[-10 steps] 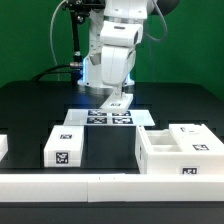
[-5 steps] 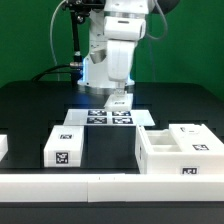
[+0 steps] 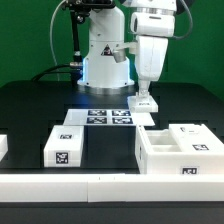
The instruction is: Assemble cabinet
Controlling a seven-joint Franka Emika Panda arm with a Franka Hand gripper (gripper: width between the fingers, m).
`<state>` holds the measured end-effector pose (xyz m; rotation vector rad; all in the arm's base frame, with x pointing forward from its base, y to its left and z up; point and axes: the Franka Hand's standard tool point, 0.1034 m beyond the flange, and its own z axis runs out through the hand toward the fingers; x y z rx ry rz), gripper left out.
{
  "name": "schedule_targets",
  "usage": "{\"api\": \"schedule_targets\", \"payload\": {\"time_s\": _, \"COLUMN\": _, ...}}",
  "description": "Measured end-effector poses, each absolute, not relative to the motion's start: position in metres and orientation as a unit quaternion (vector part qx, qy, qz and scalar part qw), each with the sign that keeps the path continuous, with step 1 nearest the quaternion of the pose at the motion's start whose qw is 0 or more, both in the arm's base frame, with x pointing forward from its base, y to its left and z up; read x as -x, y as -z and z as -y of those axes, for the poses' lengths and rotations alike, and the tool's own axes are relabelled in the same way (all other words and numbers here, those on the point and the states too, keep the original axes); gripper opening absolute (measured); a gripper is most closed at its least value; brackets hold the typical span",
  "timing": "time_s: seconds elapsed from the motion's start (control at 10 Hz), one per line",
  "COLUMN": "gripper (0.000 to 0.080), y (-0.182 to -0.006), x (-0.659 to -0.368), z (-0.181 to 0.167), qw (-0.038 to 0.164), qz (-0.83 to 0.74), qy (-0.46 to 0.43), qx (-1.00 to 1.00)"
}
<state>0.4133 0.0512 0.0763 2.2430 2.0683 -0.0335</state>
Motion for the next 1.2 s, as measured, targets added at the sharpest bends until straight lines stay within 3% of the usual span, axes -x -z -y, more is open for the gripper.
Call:
{"api": "schedule_targets", "payload": {"time_s": 0.4, "gripper": 0.0062, "y": -0.074, "x": -0.430, "z": -0.067, "qw": 0.055, "qz": -0.640, "qy": 0.060, "qx": -0.764}}
{"api": "schedule_targets", "payload": {"time_s": 0.9, "gripper": 0.0062, "y": -0.069, "x": -0.425, "z": -0.078, "qw": 0.062, "qz": -0.639, "qy": 0.029, "qx": -0.766}}
{"api": "schedule_targets", "payload": {"time_s": 1.2, "gripper": 0.0062, "y": -0.073, "x": -0.453, "z": -0.067, "qw": 0.063, "qz": -0.673, "qy": 0.064, "qx": -0.734}}
